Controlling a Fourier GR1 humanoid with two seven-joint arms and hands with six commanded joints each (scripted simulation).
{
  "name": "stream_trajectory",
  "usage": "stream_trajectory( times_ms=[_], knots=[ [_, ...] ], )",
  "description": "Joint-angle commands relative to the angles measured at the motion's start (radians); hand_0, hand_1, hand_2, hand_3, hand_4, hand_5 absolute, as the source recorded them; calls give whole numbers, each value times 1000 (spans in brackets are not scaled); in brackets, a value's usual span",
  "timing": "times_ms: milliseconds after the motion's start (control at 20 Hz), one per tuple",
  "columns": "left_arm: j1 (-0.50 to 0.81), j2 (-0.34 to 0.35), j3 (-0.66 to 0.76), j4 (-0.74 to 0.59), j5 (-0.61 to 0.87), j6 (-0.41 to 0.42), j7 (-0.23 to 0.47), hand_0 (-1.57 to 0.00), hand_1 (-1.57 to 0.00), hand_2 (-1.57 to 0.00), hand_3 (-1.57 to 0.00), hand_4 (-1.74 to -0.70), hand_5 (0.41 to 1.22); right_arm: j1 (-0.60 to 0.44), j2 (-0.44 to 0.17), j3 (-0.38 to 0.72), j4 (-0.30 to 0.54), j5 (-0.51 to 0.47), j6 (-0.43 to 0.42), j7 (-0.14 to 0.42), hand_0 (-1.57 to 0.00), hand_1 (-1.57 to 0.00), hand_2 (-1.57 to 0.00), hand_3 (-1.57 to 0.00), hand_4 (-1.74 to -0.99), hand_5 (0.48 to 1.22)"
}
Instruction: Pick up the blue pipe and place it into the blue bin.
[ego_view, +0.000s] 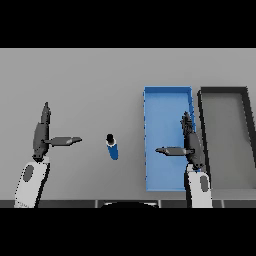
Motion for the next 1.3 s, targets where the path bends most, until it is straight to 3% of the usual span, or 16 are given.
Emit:
stream_trajectory(
  times_ms=[0, 250, 350, 400, 750, 900, 1000, 1250],
  knots=[
    [2, 0, 0, -2, 0, 0, -6, 1, 1, 1, 1, -1006, 586, 2, 1, 1, -1, 0, -1, -2, 1, 1, 1, 1, -1222, 603],
    [17, 8, 5, -11, 4, -4, -17, 1, 1, 1, 1, -1006, 586, 32, 2, 13, -33, 3, 2, -12, 1, 1, 1, 1, -1222, 603],
    [77, 117, -42, -38, -9, -172, -124, 1, 1, 1, 1, -1011, 588, 90, -79, 66, -92, 83, 47, -91, 1, 1, 1, 1, -1227, 603],
    [85, 143, -50, -34, -11, -210, -134, 1, 1, 1, 1, -1011, 588, 112, -99, 77, -113, 101, 56, -93, 1, 1, 1, 1, -1230, 601],
    [111, 191, -71, -59, 19, -327, -192, 1, 1, 1, 1, -1023, 594, 127, -122, 102, -151, 134, 65, -54, 1, 1, 1, 1, -1218, 589],
    [113, 215, -122, -105, 9, -390, -166, 1, 1, 1, 1, -1024, 573, 111, -120, 108, -151, 138, 65, -56, 1, 1, 1, 1, -1220, 589],
    [116, 232, -152, -144, 4, -419, -131, 1, 1, 1, 1, -1037, 548, 117, -138, 100, -148, 136, 75, -88, 1, 1, 1, 1, -1223, 601],
    [103, 214, -237, -187, -15, -480, -68, 1, 1, 1, 1, -1086, 480, 118, -137, 93, -144, 120, 83, -109, 1, 1, 1, 1, -1244, 607]
  ],
)
